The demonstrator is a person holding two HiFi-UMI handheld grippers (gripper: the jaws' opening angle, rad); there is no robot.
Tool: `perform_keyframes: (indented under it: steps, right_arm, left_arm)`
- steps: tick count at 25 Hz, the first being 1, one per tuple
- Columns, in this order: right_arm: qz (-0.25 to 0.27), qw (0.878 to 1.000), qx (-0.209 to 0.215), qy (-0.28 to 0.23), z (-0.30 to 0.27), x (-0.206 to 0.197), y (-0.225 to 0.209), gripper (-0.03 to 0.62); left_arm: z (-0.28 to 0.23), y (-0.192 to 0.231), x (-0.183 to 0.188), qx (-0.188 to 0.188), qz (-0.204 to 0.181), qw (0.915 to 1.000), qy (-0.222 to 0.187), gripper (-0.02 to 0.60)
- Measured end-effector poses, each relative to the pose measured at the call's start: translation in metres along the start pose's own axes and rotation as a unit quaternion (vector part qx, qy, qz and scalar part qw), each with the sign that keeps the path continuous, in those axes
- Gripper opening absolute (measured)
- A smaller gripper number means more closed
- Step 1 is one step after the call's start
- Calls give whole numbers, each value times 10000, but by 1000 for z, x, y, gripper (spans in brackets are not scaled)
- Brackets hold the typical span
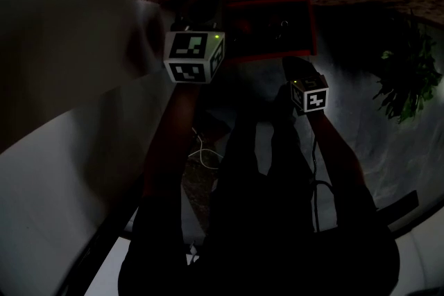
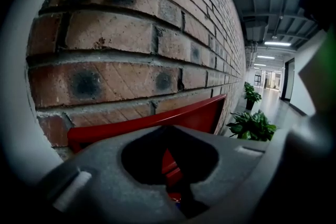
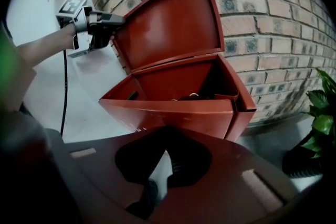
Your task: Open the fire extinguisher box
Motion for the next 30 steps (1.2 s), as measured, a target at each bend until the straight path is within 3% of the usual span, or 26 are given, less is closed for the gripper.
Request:
perform_keyframes:
  steps: [11,14,18,24,30]
  right_arm:
    - [-150,9998,32,99,0,5,-1,0]
    - [36,9999,-10,136,-1,10,-2,0]
    - [-153,9996,68,215,-1,3,1,0]
    - [-72,9991,-65,415,-2,10,0,0]
    - [-174,9986,-24,502,-2,7,1,0]
  left_arm:
    - [-8,16,-1,240,59,9996,100,3]
    - [-9,10,0,139,-76,9999,56,3]
    - [-5,-5,0,-54,-241,9996,104,3]
    - [5,-30,-4,-410,-172,9989,145,3]
    - [17,-38,-7,-514,-187,9984,160,3]
Point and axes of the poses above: the fingertips, and each gripper's own axes: z backward along the fingers, y to its left, x out of its top, the point moved 5 cm from there along z, backward along the fingers, and after that the axes turned 11 degrees about x, right-handed, at the moved point
